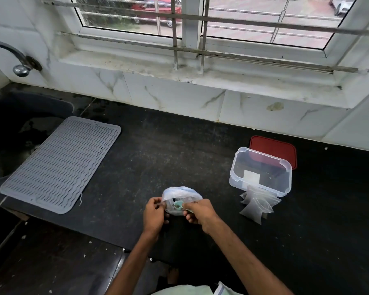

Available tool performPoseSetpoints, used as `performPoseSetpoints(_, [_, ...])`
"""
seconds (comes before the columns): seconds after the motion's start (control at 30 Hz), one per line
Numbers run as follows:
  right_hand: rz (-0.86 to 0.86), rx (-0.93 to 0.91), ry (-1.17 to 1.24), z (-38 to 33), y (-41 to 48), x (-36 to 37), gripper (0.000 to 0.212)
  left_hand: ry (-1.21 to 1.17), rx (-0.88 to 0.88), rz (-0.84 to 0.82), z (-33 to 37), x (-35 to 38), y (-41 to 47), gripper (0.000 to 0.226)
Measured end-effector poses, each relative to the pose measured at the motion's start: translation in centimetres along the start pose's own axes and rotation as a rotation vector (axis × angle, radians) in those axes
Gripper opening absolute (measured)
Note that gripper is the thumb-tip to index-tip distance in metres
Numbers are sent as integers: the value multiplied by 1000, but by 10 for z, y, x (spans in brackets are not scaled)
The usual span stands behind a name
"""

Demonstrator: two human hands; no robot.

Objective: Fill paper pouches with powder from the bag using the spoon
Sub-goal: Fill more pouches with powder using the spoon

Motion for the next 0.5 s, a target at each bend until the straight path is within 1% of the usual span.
performPoseSetpoints(0.1, [44,-64,1,-6,-1,1,9,139,95,12,8,0,-2,21])
performPoseSetpoints(0.17, [87,-107,-37,-9,-3,3,14,239,150,-4,13,2,0,24])
performPoseSetpoints(0.23, [152,-152,-137,-12,-4,5,18,283,128,-2,13,2,4,26])
performPoseSetpoints(0.3, [207,-220,-286,-15,-4,8,21,305,81,0,13,0,8,30])
performPoseSetpoints(0.4, [244,-302,-465,-19,-4,10,29,245,3,16,11,-5,10,31])
performPoseSetpoints(0.5, [264,-362,-572,-23,-6,13,29,45,-94,20,-1,-6,15,31])
Point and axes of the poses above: each hand's wrist, its own y-axis towards the middle knuckle, its own x-axis out of the palm, z = x × y, the point moved 5 cm from there along y, towards the middle knuckle, and after that the axes turned 4 degrees about x, right-handed, at the moved point
